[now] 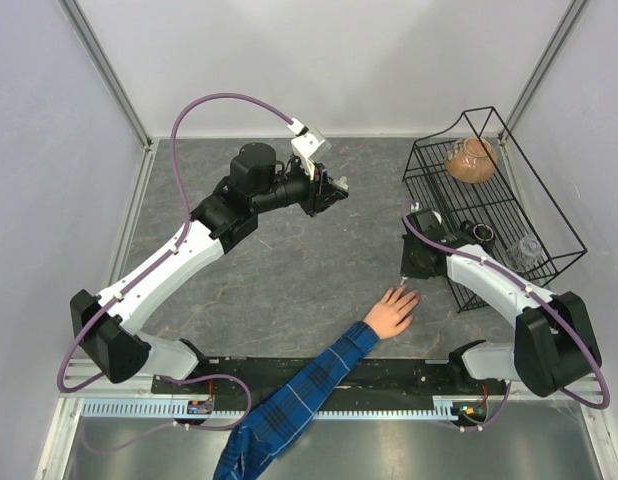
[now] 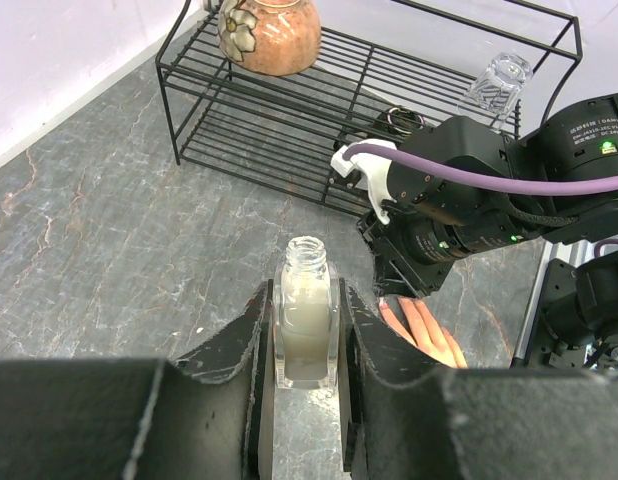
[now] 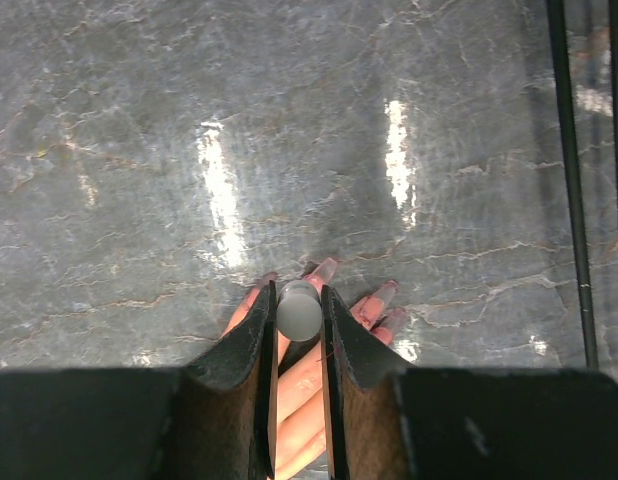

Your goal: Paint the nails

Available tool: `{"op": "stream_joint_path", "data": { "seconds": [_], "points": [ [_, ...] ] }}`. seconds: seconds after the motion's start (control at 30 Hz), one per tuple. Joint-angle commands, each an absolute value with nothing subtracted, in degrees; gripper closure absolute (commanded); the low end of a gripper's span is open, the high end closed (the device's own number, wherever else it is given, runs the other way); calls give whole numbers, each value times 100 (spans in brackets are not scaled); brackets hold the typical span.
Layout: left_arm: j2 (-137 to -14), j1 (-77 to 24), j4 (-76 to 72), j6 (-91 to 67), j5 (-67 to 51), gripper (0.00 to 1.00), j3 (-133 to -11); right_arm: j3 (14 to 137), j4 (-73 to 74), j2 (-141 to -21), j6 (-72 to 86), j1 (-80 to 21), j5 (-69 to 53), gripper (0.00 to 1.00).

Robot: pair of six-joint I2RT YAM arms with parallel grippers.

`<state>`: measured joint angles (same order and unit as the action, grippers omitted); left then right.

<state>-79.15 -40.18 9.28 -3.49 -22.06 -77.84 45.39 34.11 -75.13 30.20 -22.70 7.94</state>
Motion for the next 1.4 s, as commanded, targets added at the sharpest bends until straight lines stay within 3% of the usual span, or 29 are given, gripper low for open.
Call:
{"op": "stream_joint_path", "data": {
  "seconds": [0.0, 1.37],
  "points": [
    [-7875, -3981, 677, -246, -2232, 98, -7980, 4509, 3199, -7541, 2997, -2259, 598, 100],
    [-7945, -3981, 756, -158, -2188, 98, -8033, 4676, 3314, -7822, 3076, -2250, 1125, 100]
  ]
}}
